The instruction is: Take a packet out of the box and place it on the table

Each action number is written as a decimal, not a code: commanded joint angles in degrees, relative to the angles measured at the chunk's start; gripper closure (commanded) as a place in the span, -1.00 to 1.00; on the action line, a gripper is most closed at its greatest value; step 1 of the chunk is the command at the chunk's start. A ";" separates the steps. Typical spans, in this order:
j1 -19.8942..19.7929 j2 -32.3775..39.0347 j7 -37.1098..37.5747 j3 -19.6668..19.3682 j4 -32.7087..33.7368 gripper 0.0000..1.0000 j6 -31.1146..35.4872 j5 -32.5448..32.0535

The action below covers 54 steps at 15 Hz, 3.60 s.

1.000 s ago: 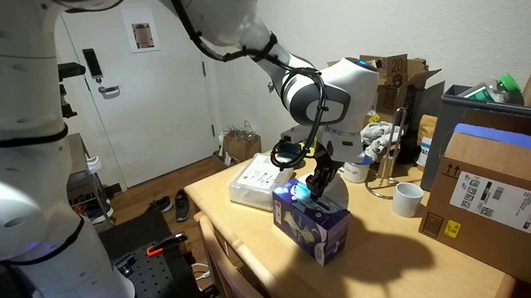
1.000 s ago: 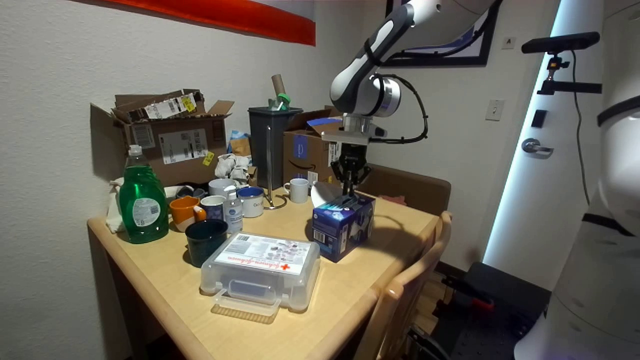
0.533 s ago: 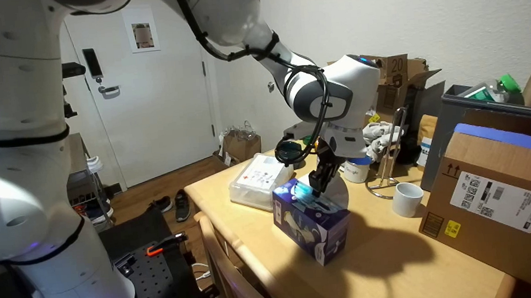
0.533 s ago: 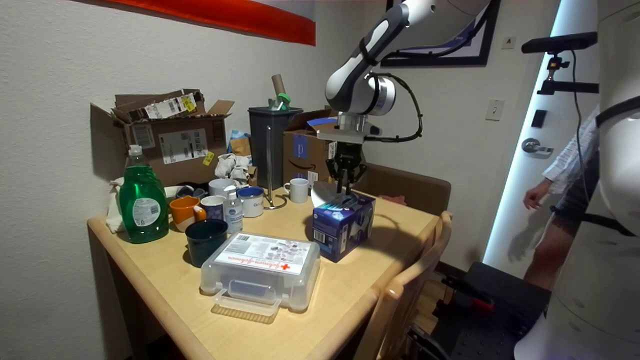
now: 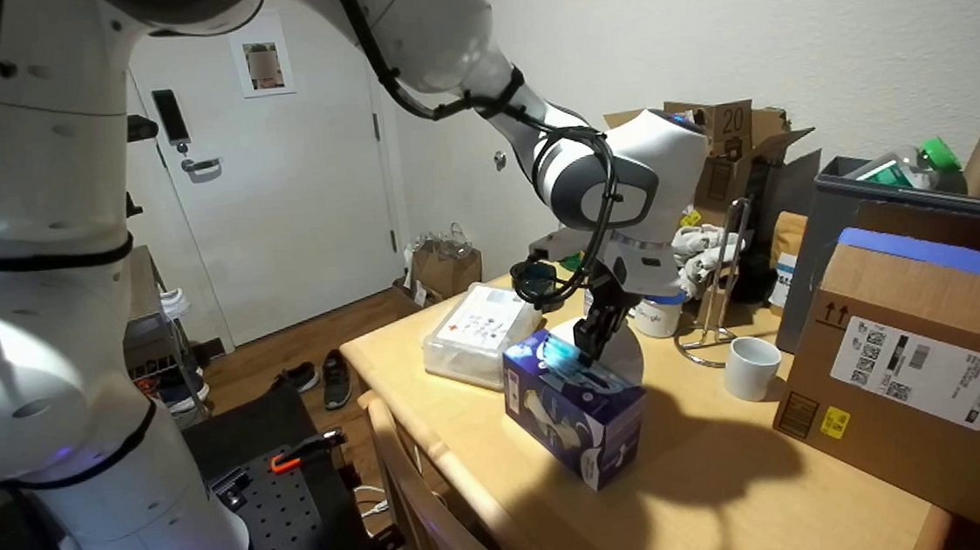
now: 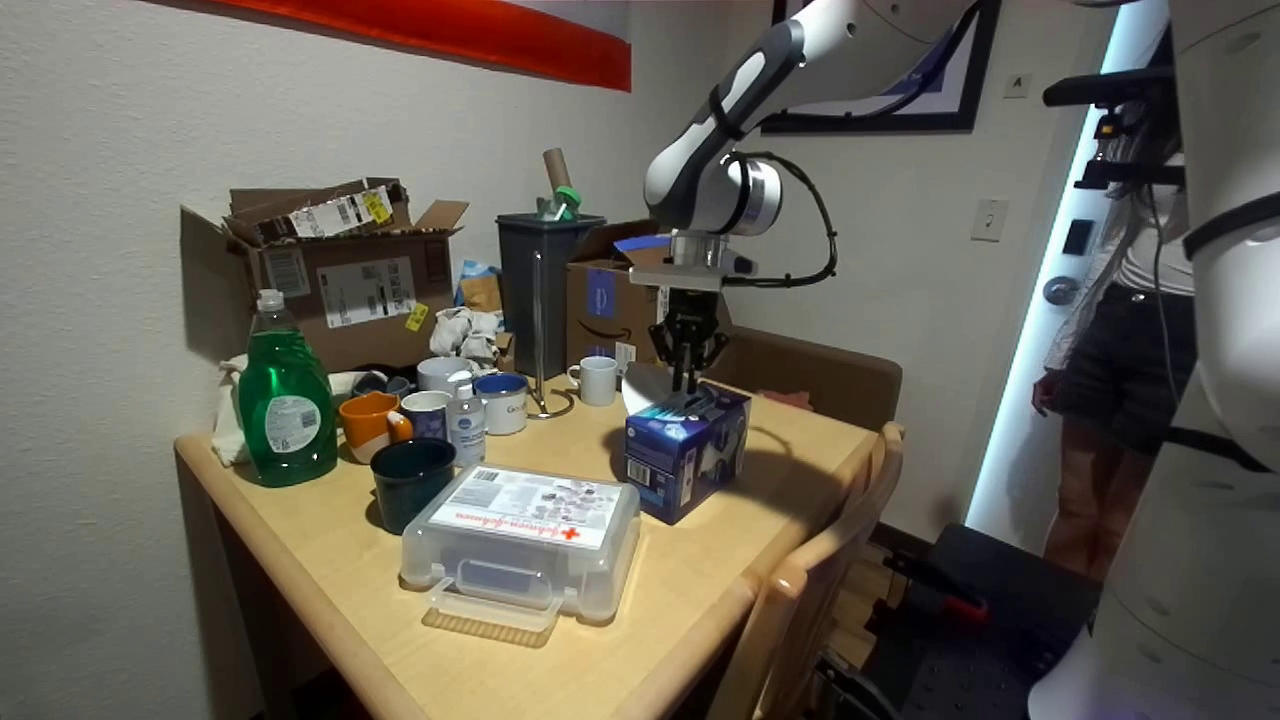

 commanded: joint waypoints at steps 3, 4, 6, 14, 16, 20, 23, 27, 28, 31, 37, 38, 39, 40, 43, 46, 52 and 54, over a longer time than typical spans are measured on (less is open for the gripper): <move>0.30 2.05 1.18 -0.14 3.52 0.42 -3.38 0.13; 0.31 2.29 1.15 -0.14 3.77 0.42 -3.56 0.16; 0.28 2.74 1.05 -0.15 4.25 0.42 -4.02 0.24; 0.09 3.58 0.84 -0.29 4.85 0.40 -4.55 0.39; 0.08 3.66 0.80 -0.31 4.91 0.37 -4.60 0.36; 0.07 3.89 0.75 -0.32 5.04 0.41 -4.70 0.32; 0.07 4.06 0.69 -0.31 5.14 0.41 -4.84 0.26; 0.05 4.20 0.60 -0.29 5.26 0.21 -5.00 0.29; 0.04 4.23 0.58 -0.29 5.27 0.13 -5.01 0.29; 0.05 4.39 0.50 -0.27 5.34 -0.03 -5.11 0.26; -0.03 4.93 0.45 -0.28 5.59 0.69 -5.40 0.31; -0.06 5.06 0.43 -0.29 5.70 0.69 -5.46 0.34; -0.06 5.18 0.44 -0.29 5.81 0.78 -5.53 0.34; -0.08 5.28 0.44 -0.31 5.88 0.81 -5.59 0.35; -0.09 5.19 0.49 -0.38 5.89 0.95 -5.67 0.27; 0.43 4.28 1.47 -0.71 5.28 0.97 -4.99 -0.51; 2.80 1.43 6.01 -1.63 3.35 0.99 -3.15 -4.48; 4.17 0.53 9.80 -1.93 2.88 0.99 -2.65 -7.53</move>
